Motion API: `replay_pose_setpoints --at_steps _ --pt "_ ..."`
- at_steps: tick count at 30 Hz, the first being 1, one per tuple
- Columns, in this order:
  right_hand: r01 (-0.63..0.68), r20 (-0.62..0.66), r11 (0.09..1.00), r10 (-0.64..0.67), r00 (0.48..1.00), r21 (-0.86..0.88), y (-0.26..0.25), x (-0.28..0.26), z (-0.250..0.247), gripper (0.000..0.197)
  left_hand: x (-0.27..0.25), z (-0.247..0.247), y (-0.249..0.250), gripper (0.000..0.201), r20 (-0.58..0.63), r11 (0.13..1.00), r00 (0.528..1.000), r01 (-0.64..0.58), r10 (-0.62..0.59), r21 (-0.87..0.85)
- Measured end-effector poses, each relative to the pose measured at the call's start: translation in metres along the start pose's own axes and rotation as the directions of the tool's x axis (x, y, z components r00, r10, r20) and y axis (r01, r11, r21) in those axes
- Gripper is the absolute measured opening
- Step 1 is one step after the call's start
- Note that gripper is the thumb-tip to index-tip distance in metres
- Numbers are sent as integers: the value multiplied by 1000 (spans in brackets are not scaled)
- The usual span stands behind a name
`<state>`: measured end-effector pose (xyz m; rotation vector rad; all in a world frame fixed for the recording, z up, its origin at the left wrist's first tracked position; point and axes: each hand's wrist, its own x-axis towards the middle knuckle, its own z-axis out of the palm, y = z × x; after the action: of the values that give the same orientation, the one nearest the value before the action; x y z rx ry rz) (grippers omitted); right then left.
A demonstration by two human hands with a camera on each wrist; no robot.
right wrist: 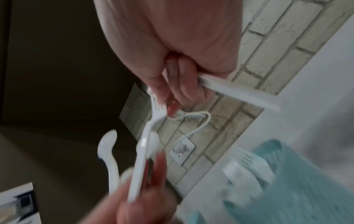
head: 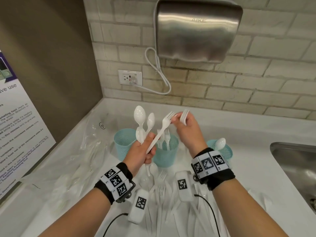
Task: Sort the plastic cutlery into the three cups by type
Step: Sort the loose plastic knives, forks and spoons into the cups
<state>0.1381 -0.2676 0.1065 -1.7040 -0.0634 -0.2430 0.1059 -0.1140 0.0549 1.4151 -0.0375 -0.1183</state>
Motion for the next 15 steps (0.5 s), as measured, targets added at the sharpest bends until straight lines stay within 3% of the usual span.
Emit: replay_pose_setpoints --at_steps 3,5,9,11,13,15 --pt "144 -154 989 -145 977 -16 -14 14 -18 16 4 -8 -6 27 -107 995 994 0 11 105" --pt "199 -155 974 -214 964 -108 -13 18 -21 11 6 -12 -11 26 -148 982 989 13 15 186" --pt "123 -68 941 -152 986 -315 21 15 -8 2 8 -9 -16 38 -178 958 984 35 17 286" --pt "65 -23 925 -79 997 -373 38 12 -4 16 6 -7 -15 50 -186 949 982 32 29 312" --pt "16 -4 944 -19 1000 -329 39 12 -2 25 5 -7 -14 56 -194 948 981 50 12 313" --pt "41 -30 983 -47 998 -180 28 13 0 21 3 -9 -13 53 -206 949 979 73 -9 307"
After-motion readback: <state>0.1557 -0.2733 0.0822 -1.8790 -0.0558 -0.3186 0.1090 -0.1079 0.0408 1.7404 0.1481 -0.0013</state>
